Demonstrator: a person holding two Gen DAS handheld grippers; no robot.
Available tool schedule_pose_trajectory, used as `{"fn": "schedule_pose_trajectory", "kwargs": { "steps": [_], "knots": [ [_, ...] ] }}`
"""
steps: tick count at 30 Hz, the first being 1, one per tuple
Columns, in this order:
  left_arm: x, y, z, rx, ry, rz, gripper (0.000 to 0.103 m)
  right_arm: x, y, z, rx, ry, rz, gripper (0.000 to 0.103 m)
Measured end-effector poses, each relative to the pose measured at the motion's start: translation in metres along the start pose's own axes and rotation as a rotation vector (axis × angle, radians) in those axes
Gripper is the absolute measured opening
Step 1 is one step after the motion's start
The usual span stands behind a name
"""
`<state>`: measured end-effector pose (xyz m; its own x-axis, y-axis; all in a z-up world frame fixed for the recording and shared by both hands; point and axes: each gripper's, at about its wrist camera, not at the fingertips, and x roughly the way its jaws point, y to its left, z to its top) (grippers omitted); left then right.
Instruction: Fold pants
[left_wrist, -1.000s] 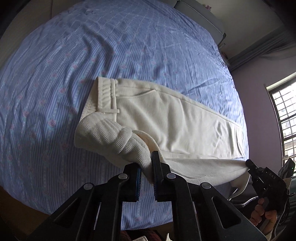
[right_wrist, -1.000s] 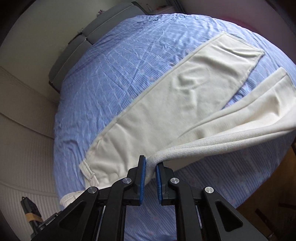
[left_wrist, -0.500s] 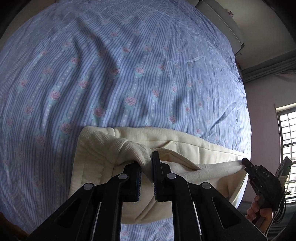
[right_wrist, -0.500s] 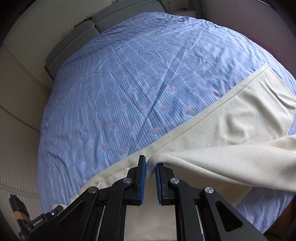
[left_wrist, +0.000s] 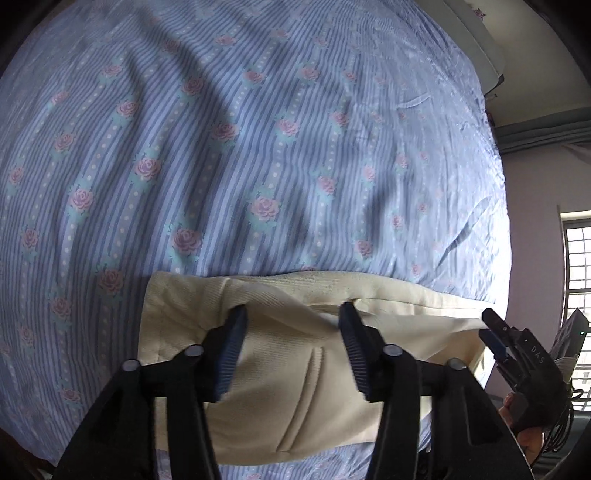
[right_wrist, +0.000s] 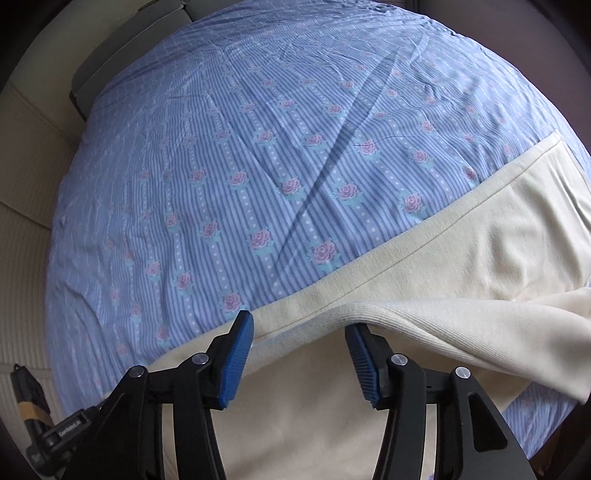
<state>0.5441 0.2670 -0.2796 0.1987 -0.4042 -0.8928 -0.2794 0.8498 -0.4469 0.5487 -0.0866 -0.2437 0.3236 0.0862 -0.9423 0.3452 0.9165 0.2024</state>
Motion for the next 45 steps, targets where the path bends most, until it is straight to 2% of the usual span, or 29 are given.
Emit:
{"fn": "schedule_pose_trajectory", "kwargs": {
  "steps": [1, 2, 4, 7, 10, 12, 16, 20, 26, 30, 33, 38, 45],
  "knots": [
    [-0.01, -0.004, -0.002, 0.003, -0.035, 0.031, 0.077, -0.005, 0.003, -0.002, -0.011, -0.001, 0.019, 0.053],
    [-0.023, -0.009, -0.004, 0.011, -0.086, 0.069, 0.084, -0.011, 0.006, -0.004, -0.026, -0.006, 0.041, 0.053],
    [-0.045, -0.02, -0.01, 0.065, -0.157, 0.082, 0.085, -0.03, 0.016, -0.011, -0.09, -0.038, 0.078, 0.056],
    [-0.068, -0.043, -0.031, 0.195, -0.186, 0.083, 0.085, -0.071, 0.025, -0.026, -0.193, -0.114, 0.1, 0.062],
    [-0.089, -0.073, -0.065, 0.342, -0.246, 0.101, 0.085, -0.108, 0.017, -0.043, -0.242, -0.166, 0.134, 0.066],
    [-0.102, -0.096, -0.092, 0.411, -0.288, 0.099, 0.085, -0.13, 0.004, -0.055, -0.25, -0.195, 0.143, 0.069],
    [-0.118, -0.145, -0.149, 0.486, -0.333, 0.072, 0.087, -0.168, -0.036, -0.075, -0.24, -0.22, 0.155, 0.075],
    [-0.121, -0.193, -0.206, 0.485, -0.353, 0.024, 0.091, -0.2, -0.091, -0.086, -0.239, -0.232, 0.167, 0.076],
    [-0.081, -0.261, -0.28, 0.425, -0.301, 0.032, 0.091, -0.232, -0.203, -0.086, -0.205, -0.21, 0.195, 0.076],
    [-0.04, -0.304, -0.321, 0.436, -0.249, 0.05, 0.091, -0.236, -0.286, -0.086, -0.145, -0.164, 0.176, 0.076],
    [-0.009, -0.333, -0.342, 0.481, -0.2, 0.052, 0.09, -0.23, -0.342, -0.095, -0.097, -0.121, 0.142, 0.076],
    [0.034, -0.369, -0.363, 0.585, -0.102, 0.047, 0.09, -0.215, -0.417, -0.122, 0.036, -0.06, 0.079, 0.076],
    [0.091, -0.387, -0.356, 0.585, 0.047, 0.023, 0.088, -0.189, -0.488, -0.168, 0.269, -0.007, 0.029, 0.076]
  ]
}}
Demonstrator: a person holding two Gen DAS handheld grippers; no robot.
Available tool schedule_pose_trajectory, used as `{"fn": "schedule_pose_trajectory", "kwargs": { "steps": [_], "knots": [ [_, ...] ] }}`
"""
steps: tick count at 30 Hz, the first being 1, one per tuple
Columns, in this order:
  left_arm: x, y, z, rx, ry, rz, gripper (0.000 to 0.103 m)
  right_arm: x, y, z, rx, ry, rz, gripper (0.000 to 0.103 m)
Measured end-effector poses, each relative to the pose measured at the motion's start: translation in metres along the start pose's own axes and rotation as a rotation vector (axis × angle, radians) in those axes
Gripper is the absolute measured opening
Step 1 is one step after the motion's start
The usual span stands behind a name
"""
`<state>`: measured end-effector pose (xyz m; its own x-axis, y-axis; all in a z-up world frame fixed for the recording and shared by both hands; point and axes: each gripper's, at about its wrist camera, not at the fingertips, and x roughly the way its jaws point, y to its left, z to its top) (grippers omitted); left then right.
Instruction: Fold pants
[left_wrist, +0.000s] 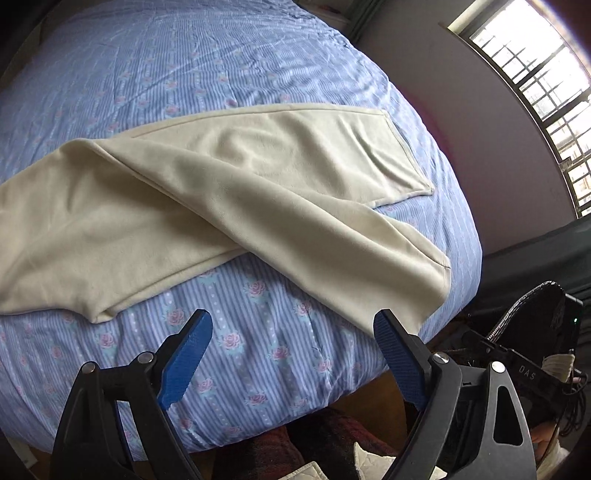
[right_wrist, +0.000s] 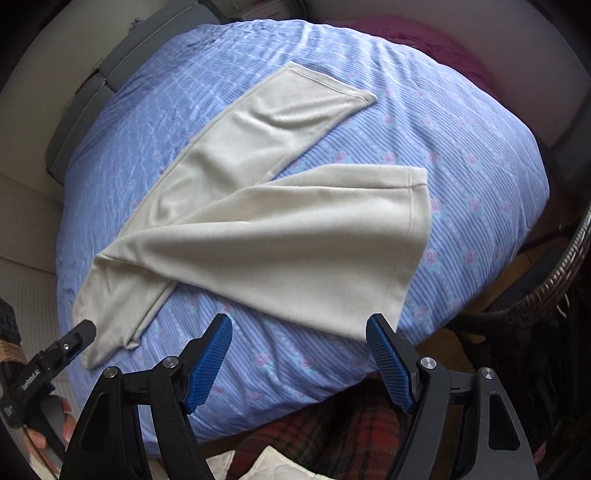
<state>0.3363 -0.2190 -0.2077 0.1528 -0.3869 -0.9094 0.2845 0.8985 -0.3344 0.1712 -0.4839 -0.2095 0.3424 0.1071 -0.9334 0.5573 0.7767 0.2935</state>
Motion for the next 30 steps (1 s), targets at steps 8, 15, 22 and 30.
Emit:
{"fn": "schedule_pose_trajectory", "kwargs": {
  "steps": [8, 15, 22, 30],
  "knots": [
    [0.067, -0.004, 0.015, 0.071, 0.126, 0.015, 0.082, 0.037, -0.059, -0.037, 0.237, 0.016, -0.042, 0.076],
    [0.121, 0.0, 0.024, 0.057, 0.21, 0.014, 0.077, 0.089, -0.088, -0.042, 0.358, 0.07, -0.016, 0.076],
    [0.167, 0.007, 0.032, -0.021, 0.269, 0.004, 0.072, 0.129, -0.111, -0.038, 0.466, 0.086, 0.015, 0.076],
    [0.175, -0.005, 0.039, 0.02, 0.287, -0.002, 0.042, 0.168, -0.127, -0.032, 0.55, 0.141, 0.101, 0.066]
  ]
}}
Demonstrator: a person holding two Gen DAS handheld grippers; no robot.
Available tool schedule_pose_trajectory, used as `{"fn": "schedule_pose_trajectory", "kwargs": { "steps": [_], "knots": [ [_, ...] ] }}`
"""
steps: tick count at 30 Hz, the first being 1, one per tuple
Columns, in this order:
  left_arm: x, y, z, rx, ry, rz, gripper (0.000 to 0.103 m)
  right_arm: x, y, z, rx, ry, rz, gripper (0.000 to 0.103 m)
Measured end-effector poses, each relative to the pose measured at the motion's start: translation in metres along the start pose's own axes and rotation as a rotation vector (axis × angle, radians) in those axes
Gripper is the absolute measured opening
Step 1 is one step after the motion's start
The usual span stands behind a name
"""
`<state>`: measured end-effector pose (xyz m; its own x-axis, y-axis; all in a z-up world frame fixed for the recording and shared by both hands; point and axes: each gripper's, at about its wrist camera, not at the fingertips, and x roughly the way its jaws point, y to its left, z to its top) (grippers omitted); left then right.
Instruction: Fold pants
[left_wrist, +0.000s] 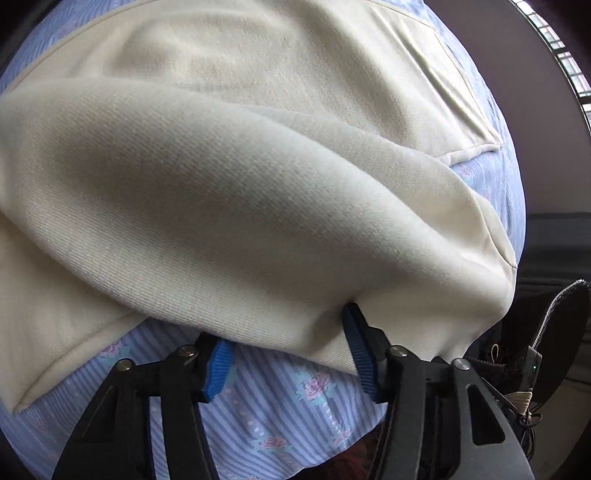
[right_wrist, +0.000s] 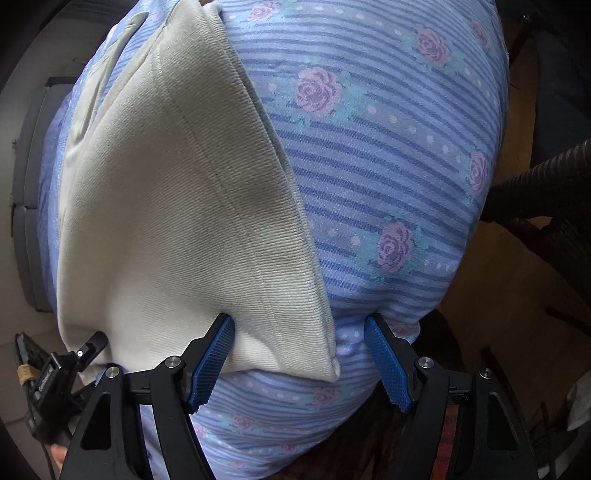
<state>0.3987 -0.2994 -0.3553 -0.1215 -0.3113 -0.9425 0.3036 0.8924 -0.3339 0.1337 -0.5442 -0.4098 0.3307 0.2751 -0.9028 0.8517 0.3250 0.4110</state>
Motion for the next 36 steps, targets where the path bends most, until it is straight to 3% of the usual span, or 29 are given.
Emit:
{"fn": "schedule_pose_trajectory", "kwargs": {
  "steps": [1, 2, 5, 9, 13, 20, 25, 36],
  "knots": [
    [-0.002, -0.002, 0.0, 0.003, 0.008, -0.012, 0.03, -0.002, 0.002, 0.0, -0.01, 0.003, 0.012, 0.056],
    [-0.005, -0.004, -0.001, 0.0, 0.011, -0.025, 0.025, -0.006, 0.005, 0.001, -0.031, 0.004, 0.002, 0.05],
    [-0.021, -0.015, -0.003, 0.011, -0.009, -0.042, 0.022, -0.023, 0.012, -0.002, -0.077, 0.002, -0.035, 0.014],
    [-0.058, -0.035, -0.006, 0.07, -0.07, -0.062, 0.02, -0.073, 0.033, -0.003, -0.136, -0.046, 0.027, 0.013],
    [-0.103, -0.046, -0.003, 0.086, -0.16, -0.106, 0.018, -0.137, 0.07, 0.008, -0.194, -0.145, 0.15, 0.013],
    [-0.146, -0.075, 0.063, 0.055, -0.294, -0.085, 0.018, -0.211, 0.158, 0.063, -0.306, -0.349, 0.29, 0.013],
    [-0.15, -0.073, 0.121, -0.011, -0.328, -0.066, 0.018, -0.212, 0.215, 0.125, -0.343, -0.383, 0.323, 0.013],
    [-0.104, -0.046, 0.219, -0.136, -0.252, 0.025, 0.018, -0.127, 0.312, 0.245, -0.409, -0.207, 0.278, 0.013]
  ]
}}
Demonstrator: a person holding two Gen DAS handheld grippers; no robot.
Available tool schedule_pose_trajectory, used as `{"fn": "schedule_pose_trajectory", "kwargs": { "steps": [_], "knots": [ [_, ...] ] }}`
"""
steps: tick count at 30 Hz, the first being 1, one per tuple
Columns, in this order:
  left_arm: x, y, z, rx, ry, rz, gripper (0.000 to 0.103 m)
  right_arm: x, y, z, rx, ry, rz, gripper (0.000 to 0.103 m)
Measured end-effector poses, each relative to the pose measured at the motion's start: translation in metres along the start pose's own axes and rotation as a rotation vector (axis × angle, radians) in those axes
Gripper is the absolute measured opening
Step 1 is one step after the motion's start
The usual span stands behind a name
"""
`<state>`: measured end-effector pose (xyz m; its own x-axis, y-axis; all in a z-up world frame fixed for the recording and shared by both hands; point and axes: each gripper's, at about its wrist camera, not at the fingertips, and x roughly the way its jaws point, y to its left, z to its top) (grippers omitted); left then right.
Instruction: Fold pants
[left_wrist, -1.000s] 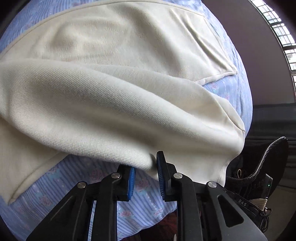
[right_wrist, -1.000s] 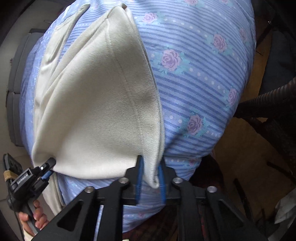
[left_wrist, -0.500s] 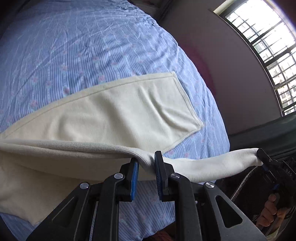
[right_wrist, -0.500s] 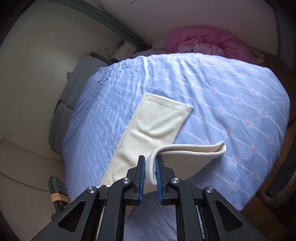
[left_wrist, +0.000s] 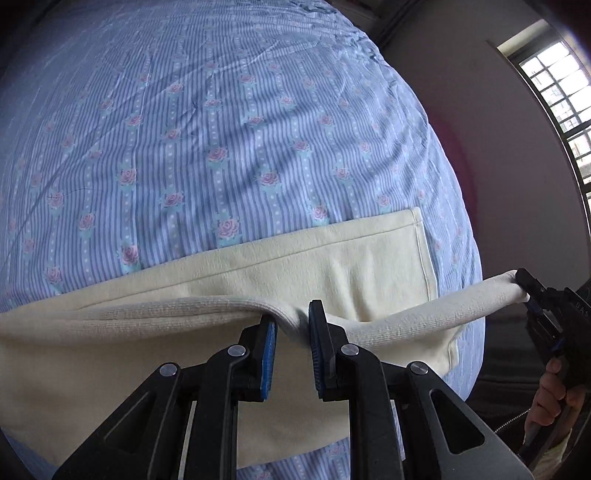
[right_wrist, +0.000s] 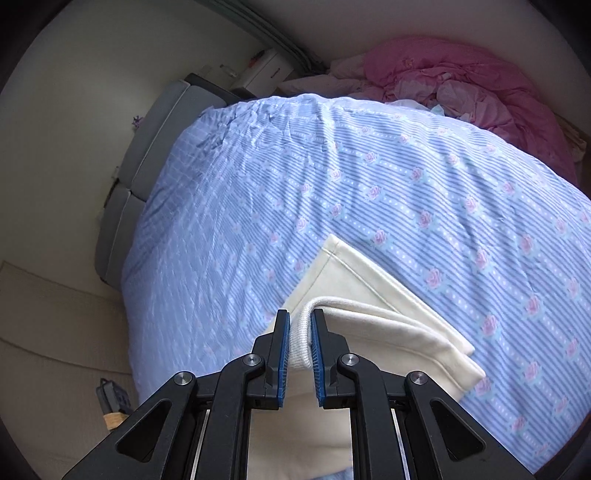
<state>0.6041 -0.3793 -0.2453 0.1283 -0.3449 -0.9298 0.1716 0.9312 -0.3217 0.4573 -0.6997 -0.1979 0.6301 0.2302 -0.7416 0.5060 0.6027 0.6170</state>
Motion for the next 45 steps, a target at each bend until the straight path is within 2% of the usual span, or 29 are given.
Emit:
{"fn": "schedule_pose_trajectory", "kwargs": {
  "steps": [5, 11, 15, 17, 18, 20, 21, 22, 24, 26, 28, 31, 37, 41, 45],
  "knots": [
    [0.041, 0.009, 0.028, -0.059, 0.059, 0.06, 0.018, 0.068, -0.006, 0.04, -0.002, 0.106, -0.016, 0.013],
    [0.071, 0.015, 0.048, -0.108, 0.129, 0.115, 0.018, 0.126, -0.011, 0.063, -0.018, 0.176, -0.073, 0.013],
    [0.08, 0.012, 0.053, -0.125, 0.163, 0.159, 0.019, 0.136, -0.01, 0.077, -0.061, 0.125, -0.152, 0.009],
    [0.081, 0.01, 0.056, -0.142, 0.171, 0.156, 0.029, 0.131, -0.01, 0.088, -0.074, 0.088, -0.194, 0.009],
    [0.078, 0.008, 0.057, -0.158, 0.164, 0.14, 0.032, 0.126, -0.007, 0.091, -0.093, 0.076, -0.224, 0.012],
    [0.07, 0.001, 0.06, -0.171, 0.127, 0.081, 0.047, 0.115, -0.001, 0.096, -0.14, 0.063, -0.225, 0.025],
    [0.064, -0.006, 0.062, -0.158, 0.1, 0.037, 0.051, 0.107, 0.003, 0.095, -0.157, 0.053, -0.23, 0.039],
    [0.059, -0.016, 0.067, -0.137, 0.081, -0.002, 0.057, 0.098, 0.006, 0.093, -0.173, 0.038, -0.233, 0.043],
    [0.046, -0.034, 0.069, -0.089, 0.052, -0.047, 0.06, 0.08, 0.013, 0.085, -0.206, 0.023, -0.218, 0.044],
    [0.03, -0.05, 0.067, -0.037, 0.03, -0.07, 0.063, 0.062, 0.017, 0.075, -0.225, 0.012, -0.214, 0.051],
    [0.012, -0.06, 0.056, -0.011, 0.0, -0.084, 0.067, 0.044, 0.022, 0.061, -0.242, 0.0, -0.21, 0.059],
    [-0.02, -0.068, 0.031, 0.051, -0.055, -0.068, 0.067, 0.02, 0.032, 0.037, -0.306, 0.004, -0.209, 0.064],
    [-0.087, -0.062, -0.045, 0.105, -0.146, -0.008, 0.07, -0.026, 0.06, -0.024, -0.527, 0.0, -0.217, 0.074],
    [-0.137, -0.043, -0.102, 0.08, -0.23, 0.042, 0.077, -0.053, 0.078, -0.069, -0.617, 0.036, -0.159, 0.076],
    [-0.176, -0.009, -0.159, 0.008, -0.283, 0.105, 0.079, -0.067, 0.101, -0.116, -0.696, 0.094, -0.095, 0.076]
  ]
}}
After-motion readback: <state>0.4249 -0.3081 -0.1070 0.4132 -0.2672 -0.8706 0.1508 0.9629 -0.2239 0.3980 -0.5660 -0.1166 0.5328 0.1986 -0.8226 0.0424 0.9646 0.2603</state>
